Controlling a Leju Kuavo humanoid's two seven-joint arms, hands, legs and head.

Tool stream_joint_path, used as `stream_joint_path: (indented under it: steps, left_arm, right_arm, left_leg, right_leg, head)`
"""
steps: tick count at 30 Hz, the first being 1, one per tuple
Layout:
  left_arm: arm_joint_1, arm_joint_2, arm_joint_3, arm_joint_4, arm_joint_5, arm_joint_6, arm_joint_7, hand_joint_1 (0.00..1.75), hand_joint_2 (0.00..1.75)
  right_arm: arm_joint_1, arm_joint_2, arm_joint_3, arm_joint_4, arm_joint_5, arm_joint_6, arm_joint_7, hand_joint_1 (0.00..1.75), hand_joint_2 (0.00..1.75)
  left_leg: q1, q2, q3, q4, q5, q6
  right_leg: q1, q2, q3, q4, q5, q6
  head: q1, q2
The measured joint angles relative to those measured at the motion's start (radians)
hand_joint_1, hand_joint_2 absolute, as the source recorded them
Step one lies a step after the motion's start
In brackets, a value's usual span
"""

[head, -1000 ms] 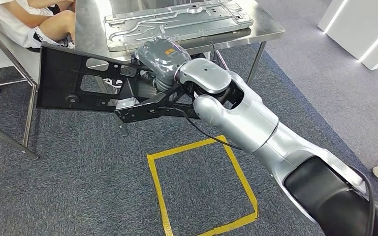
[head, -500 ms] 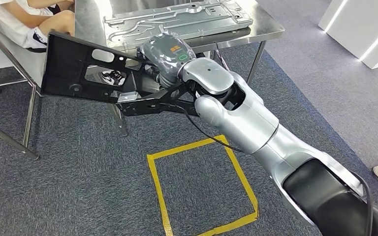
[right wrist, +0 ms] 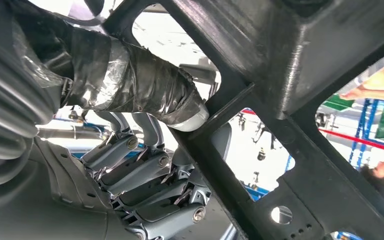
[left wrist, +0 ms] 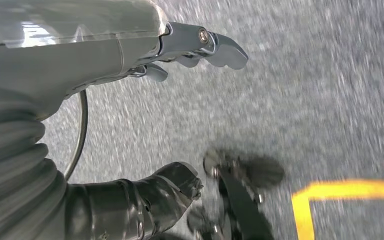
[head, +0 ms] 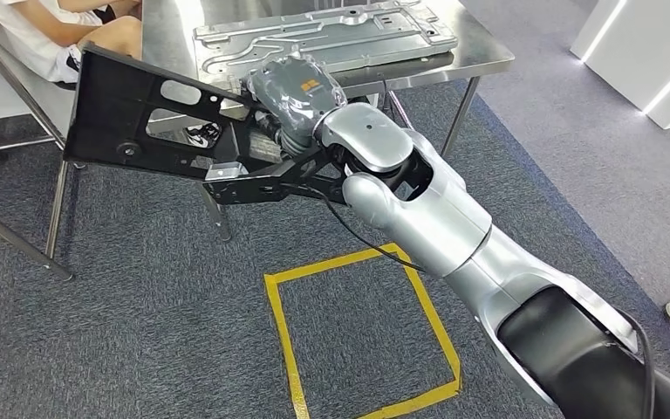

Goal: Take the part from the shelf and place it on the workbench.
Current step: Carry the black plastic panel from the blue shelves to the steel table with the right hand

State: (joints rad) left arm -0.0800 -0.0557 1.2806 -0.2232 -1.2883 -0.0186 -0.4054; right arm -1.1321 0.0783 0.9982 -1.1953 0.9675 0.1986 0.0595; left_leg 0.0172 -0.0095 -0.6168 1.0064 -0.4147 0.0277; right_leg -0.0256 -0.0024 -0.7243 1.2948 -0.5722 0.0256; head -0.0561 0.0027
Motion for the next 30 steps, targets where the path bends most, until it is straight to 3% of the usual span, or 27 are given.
stream_joint_path:
  steps: [2, 4, 6, 9, 11, 13, 14, 15, 16, 18, 20, 24, 26, 28, 29, 30]
  left_arm:
    - [0.0, 0.0, 0.0, 0.0, -0.001, 0.0, 0.0, 0.0, 1.75]
    - [-0.001, -0.001, 0.0, 0.0, -0.002, 0.0, 0.0, 0.0, 1.75]
    - [0.0, -0.001, 0.0, 0.0, -0.002, 0.0, -0.001, 0.0, 1.75]
    - [0.001, -0.001, 0.0, 0.0, -0.004, 0.0, -0.002, 0.0, 1.75]
    - [0.0, -0.002, 0.0, 0.0, -0.005, 0.0, -0.002, 0.0, 1.75]
    - [0.0, -0.003, 0.0, 0.0, -0.005, 0.001, -0.002, 0.0, 1.75]
    - [0.001, -0.003, 0.0, 0.0, -0.005, 0.002, -0.002, 0.0, 1.75]
    - [0.002, -0.003, 0.0, 0.0, -0.005, 0.002, -0.002, 0.0, 1.75]
    - [0.002, -0.003, 0.0, 0.0, -0.005, 0.003, -0.002, 0.0, 1.75]
    - [0.002, -0.003, 0.0, 0.0, -0.006, 0.003, -0.002, 0.0, 1.75]
    - [0.001, -0.003, 0.0, 0.0, -0.006, 0.004, -0.003, 0.0, 1.75]
    - [0.001, -0.003, 0.0, 0.0, -0.005, 0.007, 0.0, 0.0, 1.75]
    - [0.001, -0.003, 0.0, 0.0, -0.005, 0.007, 0.003, 0.0, 1.75]
    - [0.0, -0.003, 0.0, 0.0, -0.005, 0.008, 0.004, 0.0, 1.75]
    - [0.0, -0.003, 0.0, 0.0, -0.005, 0.008, 0.004, 0.0, 1.75]
    - [0.0, -0.003, 0.0, 0.0, -0.005, 0.008, 0.004, 0.0, 1.75]
  right_arm:
    - [0.001, 0.0, -0.002, 0.0, 0.002, 0.0, 0.0, 1.75, 1.75]
    - [0.0, 0.001, -0.005, 0.0, 0.005, 0.0, 0.0, 1.75, 1.75]
    - [0.001, 0.002, -0.008, 0.0, 0.01, -0.001, 0.0, 1.75, 1.75]
    - [0.001, 0.005, -0.014, -0.001, 0.019, -0.001, 0.001, 1.75, 1.75]
    - [0.0, 0.01, -0.018, -0.002, 0.023, 0.0, 0.0, 1.75, 1.75]
    - [0.003, 0.011, -0.02, -0.003, 0.026, 0.0, 0.0, 1.75, 1.75]
    - [0.007, 0.011, -0.02, -0.003, 0.027, 0.0, 0.0, 1.75, 1.75]
    - [0.009, 0.011, -0.02, -0.003, 0.028, 0.0, 0.0, 1.75, 1.75]
    - [0.01, 0.012, -0.02, -0.003, 0.028, 0.0, 0.0, 1.75, 1.75]
    - [0.01, 0.013, -0.021, -0.003, 0.03, 0.0, 0.0, 1.75, 1.75]
    - [0.009, 0.014, -0.024, -0.003, 0.032, 0.0, 0.0, 1.75, 1.75]
    - [0.009, 0.014, -0.029, -0.003, 0.037, 0.0, 0.0, 1.75, 1.75]
    - [0.006, 0.014, -0.036, -0.003, 0.039, 0.0, -0.001, 1.75, 1.75]
    - [0.007, 0.014, -0.04, -0.003, 0.04, 0.001, -0.001, 1.75, 1.75]
    - [0.009, 0.013, -0.04, -0.003, 0.041, 0.001, -0.001, 1.75, 1.75]
    - [0.011, 0.013, -0.041, -0.002, 0.042, 0.001, -0.001, 1.75, 1.75]
  left_leg:
    - [0.001, -0.006, 0.0, 0.008, -0.005, -0.008]
    - [-0.002, -0.01, -0.003, 0.016, -0.011, -0.019]
    - [-0.003, -0.012, -0.004, 0.016, -0.011, -0.031]
    - [0.001, -0.008, -0.009, 0.03, -0.025, -0.048]
    - [0.003, -0.002, -0.049, 0.119, -0.078, -0.055]
    - [0.004, 0.001, -0.11, 0.252, -0.136, -0.06]
    - [0.004, 0.002, -0.129, 0.29, -0.144, -0.061]
    - [0.004, 0.002, -0.13, 0.292, -0.133, -0.06]
    - [0.004, 0.002, -0.11, 0.25, -0.104, -0.059]
    - [0.002, 0.005, -0.038, 0.108, -0.04, -0.051]
    - [-0.003, 0.006, 0.006, 0.02, -0.017, -0.041]
    - [-0.002, 0.005, 0.014, 0.001, -0.016, -0.023]
    - [0.002, 0.006, 0.018, -0.005, -0.013, -0.013]
    - [0.001, 0.005, 0.018, -0.004, -0.014, -0.007]
    - [0.001, 0.005, 0.018, -0.003, -0.015, -0.006]
    - [0.001, 0.004, 0.018, -0.001, -0.016, -0.006]
  right_leg:
    - [0.0, 0.001, 0.055, -0.124, 0.07, -0.006]
    - [0.005, 0.002, 0.103, -0.226, 0.108, -0.014]
    - [0.012, 0.002, 0.108, -0.243, 0.11, -0.022]
    - [0.009, 0.0, 0.113, -0.256, 0.119, -0.043]
    - [0.006, -0.002, 0.118, -0.264, 0.123, -0.054]
    - [0.009, -0.004, 0.118, -0.264, 0.122, -0.058]
    - [0.011, -0.004, 0.118, -0.264, 0.121, -0.059]
    - [0.012, -0.005, 0.118, -0.263, 0.121, -0.059]
    - [0.012, -0.004, 0.119, -0.263, 0.12, -0.059]
    - [0.014, -0.004, 0.121, -0.26, 0.116, -0.056]
    - [0.017, -0.004, 0.12, -0.258, 0.114, -0.049]
    - [0.018, -0.004, 0.113, -0.244, 0.103, -0.03]
    - [0.017, -0.001, 0.078, -0.166, 0.057, -0.023]
    - [0.017, 0.001, 0.011, -0.031, 0.0, -0.018]
    - [0.016, 0.001, -0.015, 0.017, -0.011, -0.017]
    - [0.015, 0.001, -0.026, 0.03, -0.002, -0.016]
  head:
    - [0.0, 0.0]
    - [0.0, 0.0]
    - [0.0, 0.0]
    - [0.0, 0.0]
    - [-0.001, 0.0]
    - [0.0, 0.0]
    - [-0.001, 0.0]
    - [0.0, 0.0]
    - [-0.001, 0.0]
    - [0.0, 0.0]
    - [0.0, 0.0]
    - [0.0, 0.0]
    - [0.001, 0.0]
    - [0.001, 0.0]
    - [0.001, 0.0]
    - [0.001, 0.0]
